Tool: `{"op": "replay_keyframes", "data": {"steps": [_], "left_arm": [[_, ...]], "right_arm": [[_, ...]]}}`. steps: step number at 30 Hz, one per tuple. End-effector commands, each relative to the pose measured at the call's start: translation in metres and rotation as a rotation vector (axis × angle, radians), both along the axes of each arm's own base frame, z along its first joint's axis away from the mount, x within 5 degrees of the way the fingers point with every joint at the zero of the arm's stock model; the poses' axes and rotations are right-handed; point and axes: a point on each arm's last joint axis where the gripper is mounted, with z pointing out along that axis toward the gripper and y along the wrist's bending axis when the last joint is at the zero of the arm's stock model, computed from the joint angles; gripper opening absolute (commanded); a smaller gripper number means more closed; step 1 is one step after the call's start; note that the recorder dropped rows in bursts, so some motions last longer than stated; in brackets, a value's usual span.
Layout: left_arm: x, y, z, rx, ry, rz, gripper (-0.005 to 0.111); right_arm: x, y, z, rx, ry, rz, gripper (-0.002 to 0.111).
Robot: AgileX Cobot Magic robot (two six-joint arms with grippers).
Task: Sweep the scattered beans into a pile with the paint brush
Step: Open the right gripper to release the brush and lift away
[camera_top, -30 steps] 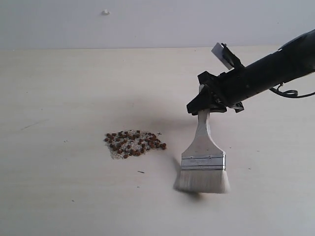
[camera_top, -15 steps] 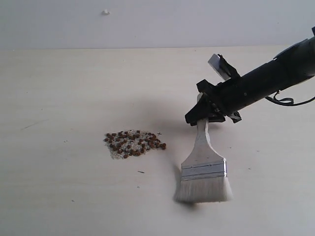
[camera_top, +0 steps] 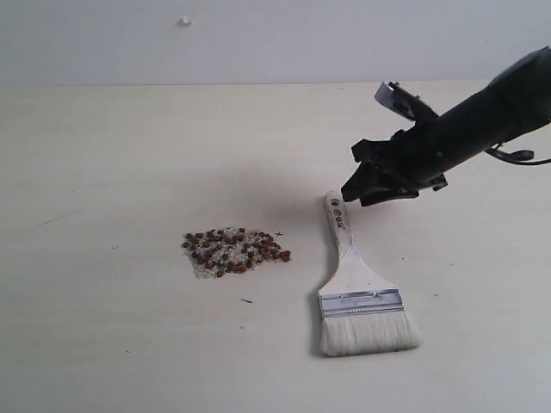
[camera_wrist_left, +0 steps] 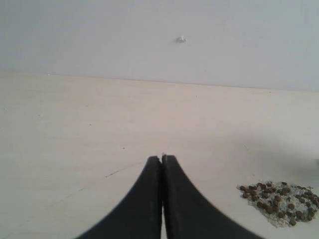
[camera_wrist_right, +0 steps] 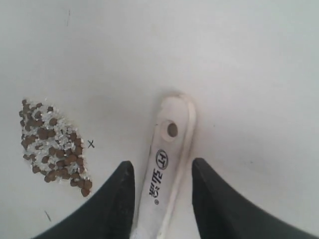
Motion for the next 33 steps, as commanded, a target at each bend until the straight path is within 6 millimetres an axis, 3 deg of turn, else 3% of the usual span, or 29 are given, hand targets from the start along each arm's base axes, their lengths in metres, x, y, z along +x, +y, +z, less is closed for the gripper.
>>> {"op": "replay_keyframes", "data": {"steps": [1, 4, 9, 12, 16, 24, 33], "left_arm": [[0.0, 0.0, 0.001, -0.016, -0.004, -0.004, 0.0], [0.0, 0.0, 0.001, -0.016, -0.004, -0.004, 0.0], [0.0, 0.0, 0.001, -0.016, -0.004, -0.004, 0.0], [0.0, 0.0, 0.001, -0.016, -0.004, -0.004, 0.0], [0.0, 0.0, 0.001, -0.016, -0.004, -0.004, 0.0], [0.0, 0.0, 0.001, -0.016, -0.004, -0.004, 0.0], [0.0, 0.0, 0.001, -0.016, -0.004, -0.004, 0.0]], "right_arm": [[0.003, -0.006, 0.028, -0.074, -0.09, -0.048, 0.037], [0.002, -0.013, 0.048, -0.148, -0.146, -0.101, 0.033], [-0.015, -0.03, 0.084, -0.265, -0.231, -0.262, 0.0], [-0.038, -0.038, 0.101, -0.278, -0.314, -0.367, 0.0], [-0.085, -0.05, 0.123, -0.277, -0.463, -0.479, 0.0], [-0.183, -0.059, 0.137, -0.26, -0.593, -0.474, 0.0], [-0.228, -0.06, 0.177, -0.173, -0.813, -0.483, 0.0]]}}
